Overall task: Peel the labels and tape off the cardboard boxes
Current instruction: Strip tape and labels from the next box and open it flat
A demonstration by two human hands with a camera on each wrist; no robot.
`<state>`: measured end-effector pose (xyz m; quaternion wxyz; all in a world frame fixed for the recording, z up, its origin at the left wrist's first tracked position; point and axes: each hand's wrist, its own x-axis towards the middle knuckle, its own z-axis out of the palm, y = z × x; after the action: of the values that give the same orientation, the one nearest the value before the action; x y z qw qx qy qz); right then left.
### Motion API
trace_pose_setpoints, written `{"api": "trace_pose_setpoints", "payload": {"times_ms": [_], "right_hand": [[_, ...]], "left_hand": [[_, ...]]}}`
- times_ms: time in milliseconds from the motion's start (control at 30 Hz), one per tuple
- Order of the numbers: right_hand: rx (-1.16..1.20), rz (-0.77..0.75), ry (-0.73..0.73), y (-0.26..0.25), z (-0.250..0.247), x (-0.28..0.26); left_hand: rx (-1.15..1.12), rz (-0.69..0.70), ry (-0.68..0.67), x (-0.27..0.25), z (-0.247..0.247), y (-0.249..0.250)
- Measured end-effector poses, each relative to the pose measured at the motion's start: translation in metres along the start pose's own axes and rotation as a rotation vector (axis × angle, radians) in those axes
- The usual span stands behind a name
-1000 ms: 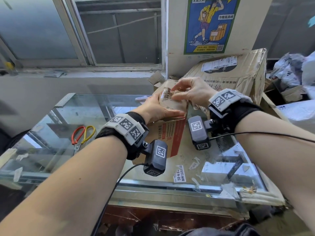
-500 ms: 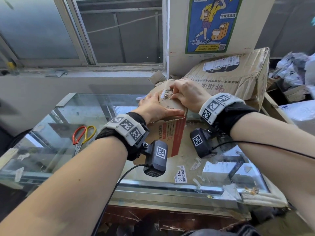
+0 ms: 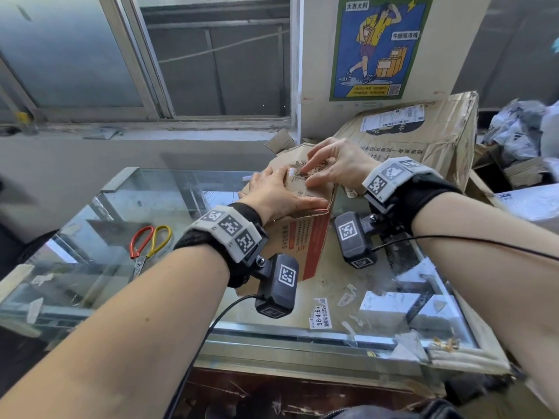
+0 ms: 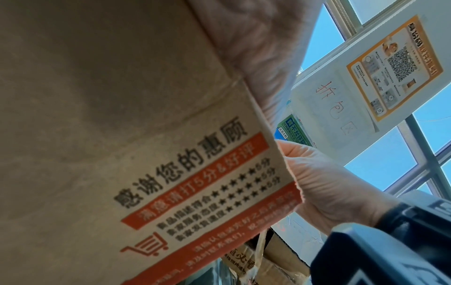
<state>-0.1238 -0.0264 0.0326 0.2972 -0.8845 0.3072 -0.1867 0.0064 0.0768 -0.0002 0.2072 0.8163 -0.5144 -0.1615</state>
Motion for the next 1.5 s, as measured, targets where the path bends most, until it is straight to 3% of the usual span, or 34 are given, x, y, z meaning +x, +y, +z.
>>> {"api": "trace_pose_setpoints", "payload": {"times_ms": [100,300,533,767,867,1000,1167,1300,1500], "right_hand": [[-0.059,-0.022,0.063,-0.002,0.003,0.004],[-0.394,-0.197,0.116,0.005,0.017,0.008],[-0.259,-0.058,0.242,0.008,0.018,0.013],[0.122,0.034,0.080,0.001,0.002,0.001],[0.058,0.027,-0.012,-0.004,0.002,-0.001],[0.011,-0.017,0.096,-0.002,0.007,0.007],[-0.249,-0.113,0.172,0.004,0.019,0.012],[-0.173,-0.062,0.229,0.005,0.019,0.015],[0.120,0.037,0.098,0.003,0.008,0.011]], "left_hand": [[0.021,0.000,0.007,0.000,0.001,-0.001],[0.083,-0.015,0.022,0.003,0.000,-0.001],[0.135,-0.012,0.046,-0.002,0.000,0.006],[0.133,0.027,0.072,-0.003,0.001,0.005],[0.136,0.029,0.079,-0.003,0.002,0.004],[0.156,0.034,0.083,-0.005,0.003,0.005],[0.164,0.039,0.091,-0.007,0.001,0.007],[0.158,0.050,0.094,-0.007,0.000,0.009],[0.148,0.048,0.091,-0.008,0.001,0.008]]}}
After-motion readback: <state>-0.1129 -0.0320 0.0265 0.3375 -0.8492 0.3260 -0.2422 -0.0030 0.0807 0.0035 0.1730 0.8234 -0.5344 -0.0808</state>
